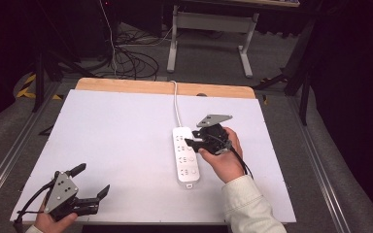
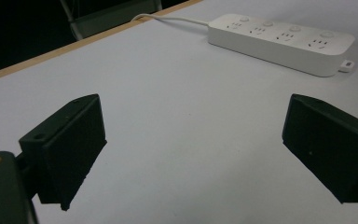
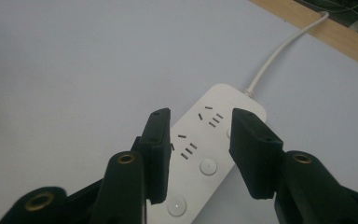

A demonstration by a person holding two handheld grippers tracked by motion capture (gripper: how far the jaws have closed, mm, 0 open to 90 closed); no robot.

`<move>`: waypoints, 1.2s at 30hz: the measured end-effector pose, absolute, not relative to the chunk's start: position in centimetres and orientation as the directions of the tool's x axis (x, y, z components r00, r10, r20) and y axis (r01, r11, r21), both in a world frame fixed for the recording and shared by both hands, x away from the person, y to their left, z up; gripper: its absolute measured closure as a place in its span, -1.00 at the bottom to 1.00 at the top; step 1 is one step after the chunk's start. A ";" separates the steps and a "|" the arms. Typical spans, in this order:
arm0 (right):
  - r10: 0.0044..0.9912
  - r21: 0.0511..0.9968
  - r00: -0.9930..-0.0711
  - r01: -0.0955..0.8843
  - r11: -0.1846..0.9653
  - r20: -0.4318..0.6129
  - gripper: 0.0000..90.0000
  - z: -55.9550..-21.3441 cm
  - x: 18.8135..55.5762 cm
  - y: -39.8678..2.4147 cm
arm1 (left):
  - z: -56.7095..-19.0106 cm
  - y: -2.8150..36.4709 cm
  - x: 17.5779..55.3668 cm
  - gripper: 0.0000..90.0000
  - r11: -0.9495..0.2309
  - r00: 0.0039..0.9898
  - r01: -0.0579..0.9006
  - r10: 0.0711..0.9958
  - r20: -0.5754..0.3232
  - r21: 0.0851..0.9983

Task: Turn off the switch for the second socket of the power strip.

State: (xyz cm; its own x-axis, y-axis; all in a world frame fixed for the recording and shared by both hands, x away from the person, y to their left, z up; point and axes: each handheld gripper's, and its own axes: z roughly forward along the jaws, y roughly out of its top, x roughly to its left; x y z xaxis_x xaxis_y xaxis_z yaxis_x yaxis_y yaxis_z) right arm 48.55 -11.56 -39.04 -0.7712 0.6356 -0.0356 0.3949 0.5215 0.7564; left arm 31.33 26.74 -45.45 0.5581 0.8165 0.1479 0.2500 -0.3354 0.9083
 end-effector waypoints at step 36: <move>0.621 0.874 -0.784 0.300 0.383 -0.004 -0.45 -39.1 42.4 -18.1 | -45.5 26.6 31.3 -0.85 -0.330 0.560 0.256 0.817 0.139 0.909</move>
State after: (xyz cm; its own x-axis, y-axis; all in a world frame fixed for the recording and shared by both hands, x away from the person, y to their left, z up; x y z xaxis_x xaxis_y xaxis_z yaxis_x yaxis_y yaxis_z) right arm 42.41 -18.11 -39.12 -0.7836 0.6213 -0.0036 0.2997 0.3830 0.8738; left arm 31.29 26.65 -45.50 0.5602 0.8166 0.1387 0.2556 -0.3297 0.9088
